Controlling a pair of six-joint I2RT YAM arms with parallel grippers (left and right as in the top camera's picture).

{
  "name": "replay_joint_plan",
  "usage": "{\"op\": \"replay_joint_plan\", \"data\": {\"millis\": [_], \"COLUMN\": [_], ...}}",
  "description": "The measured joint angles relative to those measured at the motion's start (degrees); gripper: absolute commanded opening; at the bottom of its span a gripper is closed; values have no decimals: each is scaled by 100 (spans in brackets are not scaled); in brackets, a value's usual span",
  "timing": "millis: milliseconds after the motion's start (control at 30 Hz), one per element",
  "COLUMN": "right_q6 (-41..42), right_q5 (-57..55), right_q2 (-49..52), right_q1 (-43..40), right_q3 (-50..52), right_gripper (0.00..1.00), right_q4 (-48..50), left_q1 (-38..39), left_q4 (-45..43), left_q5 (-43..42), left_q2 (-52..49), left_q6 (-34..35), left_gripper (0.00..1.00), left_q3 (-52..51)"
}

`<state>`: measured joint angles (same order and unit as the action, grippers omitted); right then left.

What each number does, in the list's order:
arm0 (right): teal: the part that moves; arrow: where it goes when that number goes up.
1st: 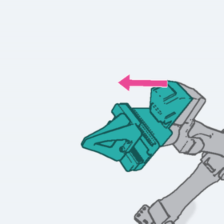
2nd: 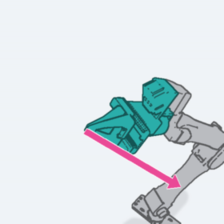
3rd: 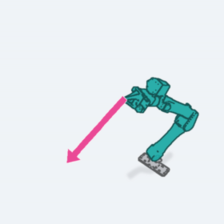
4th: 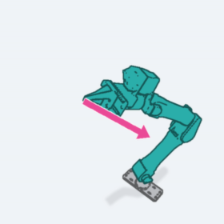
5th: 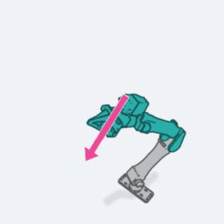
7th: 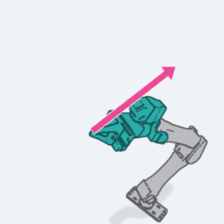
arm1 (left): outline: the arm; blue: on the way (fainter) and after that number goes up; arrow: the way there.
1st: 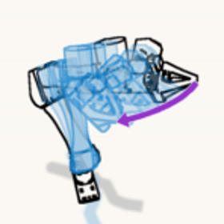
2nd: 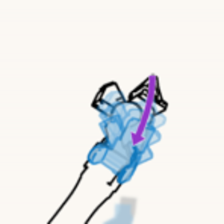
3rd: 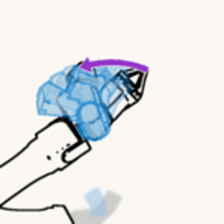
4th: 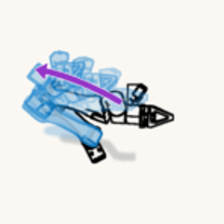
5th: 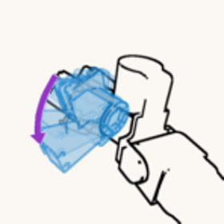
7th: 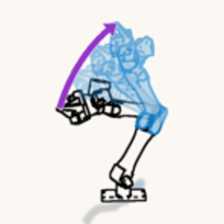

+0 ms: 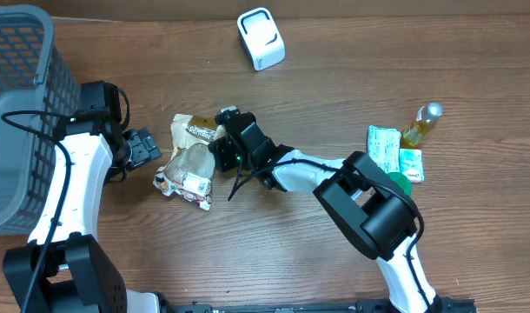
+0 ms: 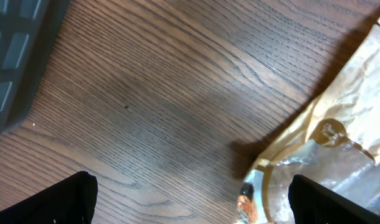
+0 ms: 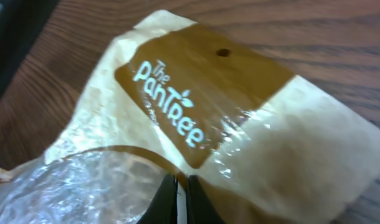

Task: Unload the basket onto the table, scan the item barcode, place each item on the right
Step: 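Move the open right gripper left to the Pantree bread bag, then lower the right gripper onto the bread bag and grasp it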

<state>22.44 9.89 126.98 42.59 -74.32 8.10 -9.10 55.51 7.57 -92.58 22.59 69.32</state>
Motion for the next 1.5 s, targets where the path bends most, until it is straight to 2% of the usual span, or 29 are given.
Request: {"op": "replay_joint_plan", "data": {"millis": [133, 500, 600, 767, 1000, 1167, 1333, 1500], "right_q6": [7, 4, 4, 0, -20, -22, -20, -17], "right_q5": [13, -741, -723, -308, -168, -306, -345, -391], "right_q2": [-313, -1296, -1360, -1657, -1759, -1274, -538, -398], "right_q1": [-251, -905, -1012, -1056, -752, -450, -389, -393], "right_q3": [-2, -2, -2, -37, -199, -229, -227, -229], "right_gripper": [4, 4, 4, 4, 4, 4, 4, 4], "right_q4": [-881, -4131, -4463, -3958, -2028, -1115, -1045, -1311], "left_q1": [0, 0, 0, 0, 0, 0, 0, 0], "left_q4": [0, 2, 0, -2, -2, -2, 0, 0], "left_q5": [0, -2, 0, 0, 0, 0, 0, 0], "left_q2": [0, 0, 0, 0, 0, 0, 0, 0], "left_q6": [0, 0, 0, 0, 0, 0, 0, 0], "left_gripper": [100, 99, 99, 100, 100, 100, 99, 100], "left_q3": [0, 0, 0, 0, 0, 0, 0, 0]}}
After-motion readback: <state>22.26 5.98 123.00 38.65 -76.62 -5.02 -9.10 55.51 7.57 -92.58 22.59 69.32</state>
